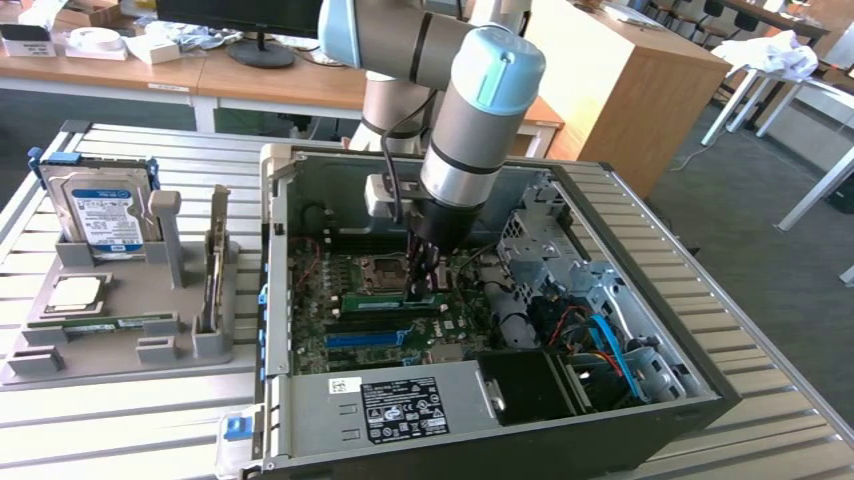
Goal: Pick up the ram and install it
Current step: 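Insert the ram into the slot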
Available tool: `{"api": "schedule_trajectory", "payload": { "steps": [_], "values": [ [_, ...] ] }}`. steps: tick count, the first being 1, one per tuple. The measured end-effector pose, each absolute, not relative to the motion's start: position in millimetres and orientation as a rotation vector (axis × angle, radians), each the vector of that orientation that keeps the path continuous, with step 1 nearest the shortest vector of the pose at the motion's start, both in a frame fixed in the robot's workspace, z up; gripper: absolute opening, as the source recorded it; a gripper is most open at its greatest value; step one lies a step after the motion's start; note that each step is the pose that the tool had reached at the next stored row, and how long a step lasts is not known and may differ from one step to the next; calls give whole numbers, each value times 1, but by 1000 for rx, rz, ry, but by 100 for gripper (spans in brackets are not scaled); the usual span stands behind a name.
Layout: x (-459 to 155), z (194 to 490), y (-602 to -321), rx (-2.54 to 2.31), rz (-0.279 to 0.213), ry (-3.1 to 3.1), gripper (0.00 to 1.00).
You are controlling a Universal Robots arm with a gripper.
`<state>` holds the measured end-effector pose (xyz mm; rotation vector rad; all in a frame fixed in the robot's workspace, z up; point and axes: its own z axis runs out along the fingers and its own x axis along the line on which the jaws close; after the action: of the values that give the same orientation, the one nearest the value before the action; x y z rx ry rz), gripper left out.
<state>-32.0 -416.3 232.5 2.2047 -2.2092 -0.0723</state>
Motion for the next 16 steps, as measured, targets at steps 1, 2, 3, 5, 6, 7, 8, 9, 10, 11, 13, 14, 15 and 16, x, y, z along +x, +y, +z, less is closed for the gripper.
{"api": "schedule_trajectory", "payload": {
  "steps": [1, 2, 3, 5, 6, 7, 8, 9, 10, 11, 13, 14, 15, 16],
  "values": [
    [-32, 232, -416, 2205, -73, -2209, 11],
    [-32, 232, -416, 2205, -72, -2209, 11],
    [-32, 232, -416, 2205, -72, -2210, 11],
    [-32, 231, -416, 2205, -72, -2210, 11],
    [-32, 231, -416, 2205, -72, -2209, 11],
    [-32, 231, -416, 2205, -72, -2209, 11],
    [-32, 231, -416, 2205, -72, -2209, 11],
    [-32, 231, -416, 2205, -72, -2210, 11],
    [-32, 231, -416, 2205, -72, -2210, 11],
    [-32, 231, -416, 2205, -72, -2209, 11],
    [-31, 231, -416, 2205, -72, -2209, 11],
    [-31, 231, -416, 2205, -72, -2210, 11],
    [-31, 231, -416, 2205, -72, -2209, 11],
    [-31, 231, -416, 2205, -72, -2209, 11]
  ]
}}
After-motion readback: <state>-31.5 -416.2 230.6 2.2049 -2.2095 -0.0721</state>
